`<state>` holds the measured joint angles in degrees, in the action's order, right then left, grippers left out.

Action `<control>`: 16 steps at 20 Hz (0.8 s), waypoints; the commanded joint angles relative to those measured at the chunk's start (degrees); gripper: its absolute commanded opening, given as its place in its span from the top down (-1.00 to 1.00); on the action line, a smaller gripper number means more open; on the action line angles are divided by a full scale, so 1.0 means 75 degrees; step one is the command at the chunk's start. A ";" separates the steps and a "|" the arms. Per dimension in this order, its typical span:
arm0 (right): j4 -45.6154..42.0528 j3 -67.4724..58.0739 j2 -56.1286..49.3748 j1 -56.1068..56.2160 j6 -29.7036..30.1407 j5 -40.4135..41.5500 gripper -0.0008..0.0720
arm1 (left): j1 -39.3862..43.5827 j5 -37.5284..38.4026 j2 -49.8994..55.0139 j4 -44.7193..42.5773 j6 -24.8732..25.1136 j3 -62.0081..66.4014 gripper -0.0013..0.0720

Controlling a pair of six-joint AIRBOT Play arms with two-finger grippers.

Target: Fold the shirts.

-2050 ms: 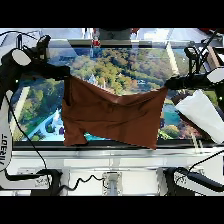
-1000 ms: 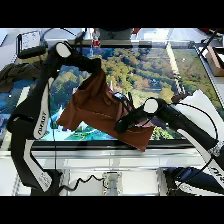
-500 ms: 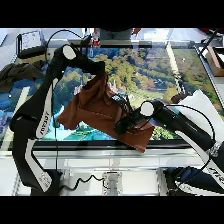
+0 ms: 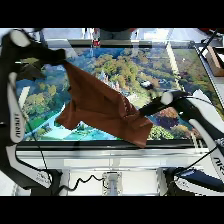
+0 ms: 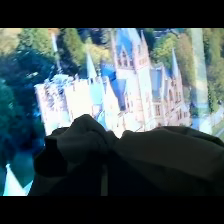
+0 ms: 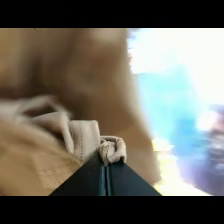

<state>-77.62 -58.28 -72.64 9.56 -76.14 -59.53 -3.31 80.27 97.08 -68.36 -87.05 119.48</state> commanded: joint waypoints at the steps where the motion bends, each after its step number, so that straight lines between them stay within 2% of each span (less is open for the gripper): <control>1: 0.1693 -0.0175 -0.0003 -0.2323 0.0857 0.0029 0.91 | -0.1049 0.1384 -0.0813 0.0595 0.0411 -0.0306 0.93; 5: 0.3523 -0.1169 -0.0003 -0.3975 0.1623 -0.0612 0.91 | -0.1157 0.1521 -0.1314 0.2247 0.0874 -0.0600 0.93; 12: 0.4124 -0.4301 0.0032 -0.4214 0.1751 -0.1950 0.91 | -0.0638 0.1419 -0.2055 0.3407 0.1186 -0.0516 0.93; 16: 0.4185 -0.5782 0.0784 -0.4217 0.1772 -0.1947 0.91 | -0.0656 0.0944 -0.3281 0.3115 0.1373 -0.0463 0.93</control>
<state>-47.62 -94.00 -69.87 -21.74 -63.33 -72.71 -8.32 89.78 77.97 -45.06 -78.04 115.79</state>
